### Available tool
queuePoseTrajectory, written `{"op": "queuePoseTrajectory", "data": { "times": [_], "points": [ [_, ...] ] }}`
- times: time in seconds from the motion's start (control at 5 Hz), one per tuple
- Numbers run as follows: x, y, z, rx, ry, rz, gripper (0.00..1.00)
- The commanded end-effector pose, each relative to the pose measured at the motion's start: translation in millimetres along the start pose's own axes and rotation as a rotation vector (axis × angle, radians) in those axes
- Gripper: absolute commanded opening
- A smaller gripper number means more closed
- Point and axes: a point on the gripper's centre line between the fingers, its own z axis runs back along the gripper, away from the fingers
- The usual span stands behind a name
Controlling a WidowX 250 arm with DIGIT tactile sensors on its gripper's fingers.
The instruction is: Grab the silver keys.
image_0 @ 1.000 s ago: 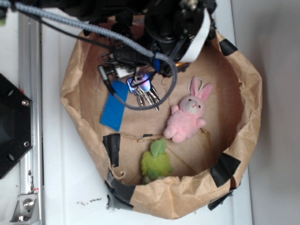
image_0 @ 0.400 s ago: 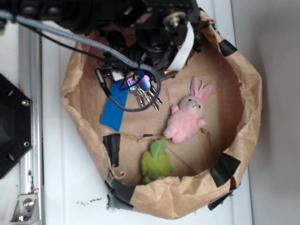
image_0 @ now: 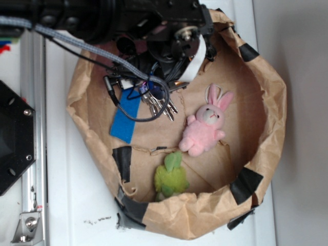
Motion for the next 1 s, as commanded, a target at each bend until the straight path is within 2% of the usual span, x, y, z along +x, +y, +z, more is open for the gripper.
{"op": "queuePoseTrajectory", "data": {
  "times": [0.0, 0.2, 0.8],
  "points": [
    [-9.3, -8.5, -8.7, 0.021, -0.003, 0.042, 1.00],
    [-14.9, -15.2, -12.9, 0.027, -0.027, 0.042, 0.00],
    [-16.9, -19.9, -15.9, 0.028, -0.009, 0.033, 0.00]
  ]
}}
